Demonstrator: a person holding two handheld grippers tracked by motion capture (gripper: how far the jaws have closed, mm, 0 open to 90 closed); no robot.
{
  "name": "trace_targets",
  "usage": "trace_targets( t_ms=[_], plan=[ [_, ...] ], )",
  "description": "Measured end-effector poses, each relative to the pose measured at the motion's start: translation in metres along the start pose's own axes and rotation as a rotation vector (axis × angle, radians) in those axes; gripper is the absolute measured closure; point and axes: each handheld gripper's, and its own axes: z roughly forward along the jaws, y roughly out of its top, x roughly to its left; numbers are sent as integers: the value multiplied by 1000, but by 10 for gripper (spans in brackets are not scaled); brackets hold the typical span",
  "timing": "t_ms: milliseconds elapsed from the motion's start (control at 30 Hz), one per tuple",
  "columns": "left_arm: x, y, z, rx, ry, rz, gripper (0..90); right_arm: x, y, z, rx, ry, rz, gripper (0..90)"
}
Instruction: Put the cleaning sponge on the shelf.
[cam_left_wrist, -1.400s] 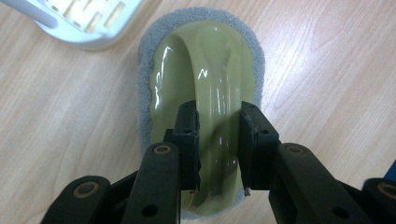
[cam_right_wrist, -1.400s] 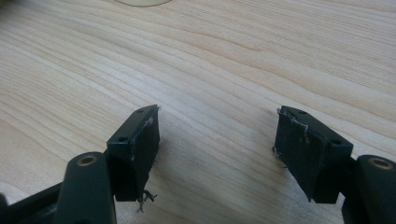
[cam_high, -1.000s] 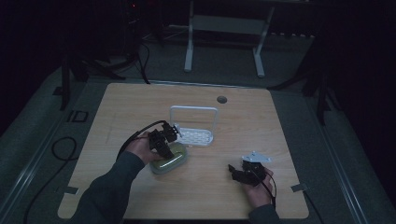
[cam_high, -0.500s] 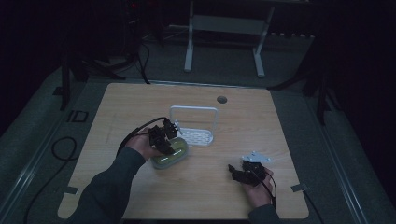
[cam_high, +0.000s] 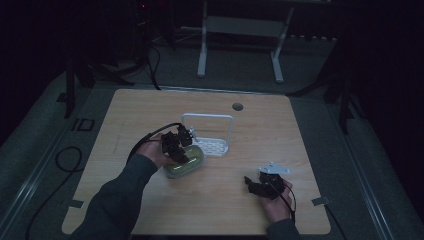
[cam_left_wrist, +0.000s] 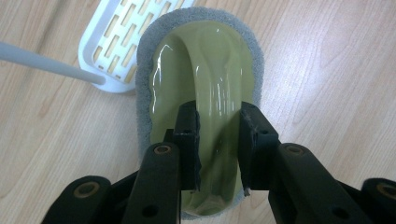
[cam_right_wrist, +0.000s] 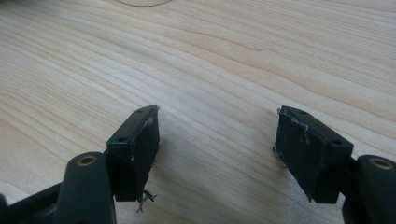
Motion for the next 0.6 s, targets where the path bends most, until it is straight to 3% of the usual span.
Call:
trace_targets(
  t_ms=[600],
  plan=[
    [5,8,0,-20,5,64,719,0,0,0,-1,0,-2,303]
  ],
)
